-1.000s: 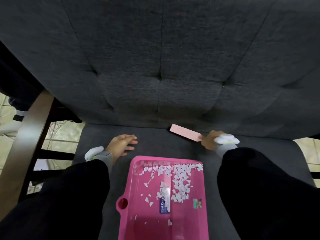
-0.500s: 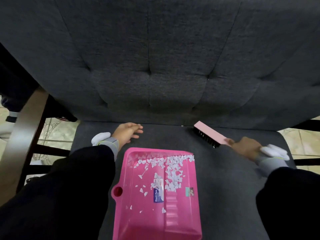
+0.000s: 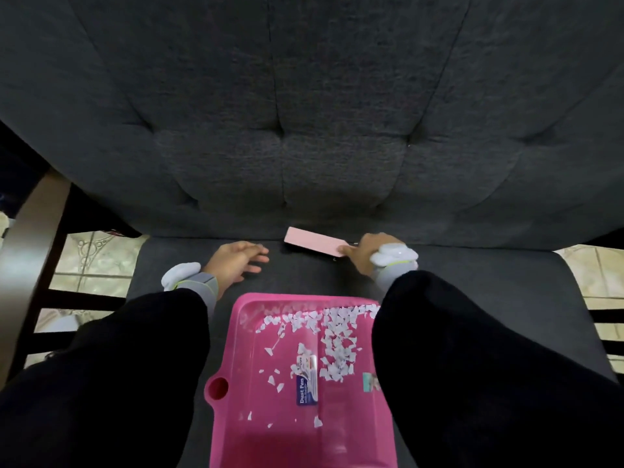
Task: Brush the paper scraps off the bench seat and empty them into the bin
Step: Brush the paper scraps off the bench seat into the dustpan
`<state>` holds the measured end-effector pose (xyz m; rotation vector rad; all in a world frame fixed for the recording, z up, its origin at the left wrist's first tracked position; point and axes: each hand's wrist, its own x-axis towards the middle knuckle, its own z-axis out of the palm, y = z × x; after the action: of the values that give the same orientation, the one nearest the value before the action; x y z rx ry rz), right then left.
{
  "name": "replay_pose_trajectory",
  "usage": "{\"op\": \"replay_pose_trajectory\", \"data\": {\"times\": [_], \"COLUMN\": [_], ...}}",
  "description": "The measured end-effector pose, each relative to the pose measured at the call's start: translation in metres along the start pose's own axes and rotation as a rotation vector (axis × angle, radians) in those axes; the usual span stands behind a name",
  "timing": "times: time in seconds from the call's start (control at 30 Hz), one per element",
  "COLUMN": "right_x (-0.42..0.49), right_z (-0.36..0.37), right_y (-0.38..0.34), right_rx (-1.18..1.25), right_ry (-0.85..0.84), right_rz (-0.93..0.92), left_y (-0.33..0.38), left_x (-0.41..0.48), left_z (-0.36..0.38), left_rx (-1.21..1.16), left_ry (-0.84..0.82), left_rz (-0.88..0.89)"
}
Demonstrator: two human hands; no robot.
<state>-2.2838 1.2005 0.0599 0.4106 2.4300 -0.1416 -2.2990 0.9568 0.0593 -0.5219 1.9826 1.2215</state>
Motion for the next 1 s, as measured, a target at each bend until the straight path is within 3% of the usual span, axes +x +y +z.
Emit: {"op": "replay_pose_trajectory", "data": {"times": [0.23,0.57,0.77,1.0], "right_x": [-0.004,-0.037,-0.065,-0.058], "right_z": [-0.014,-0.002,-0.003,0.035], "right_y": [0.108,0.180,0.209,0.124], "right_rx": [-0.130,0.008,0.197,0.278], "right_ry": [0.018,-0.127,-0.161,-0.142], "right_rz": [0.193,0.616,0.566,0.377], "left_y": [0.004,0.005,0.005,0.002], "left_x": [0.009,-0.005,-0.014,-0.019], "left_z": [0.000,0.006,0.009,0.006], "left_rx": [0.011,0.039,0.030,0.045], "left_ry": [0.006,-0.013,-0.018,-0.009], "left_rz": [-0.021,-0.011,-0.006,0.002]}}
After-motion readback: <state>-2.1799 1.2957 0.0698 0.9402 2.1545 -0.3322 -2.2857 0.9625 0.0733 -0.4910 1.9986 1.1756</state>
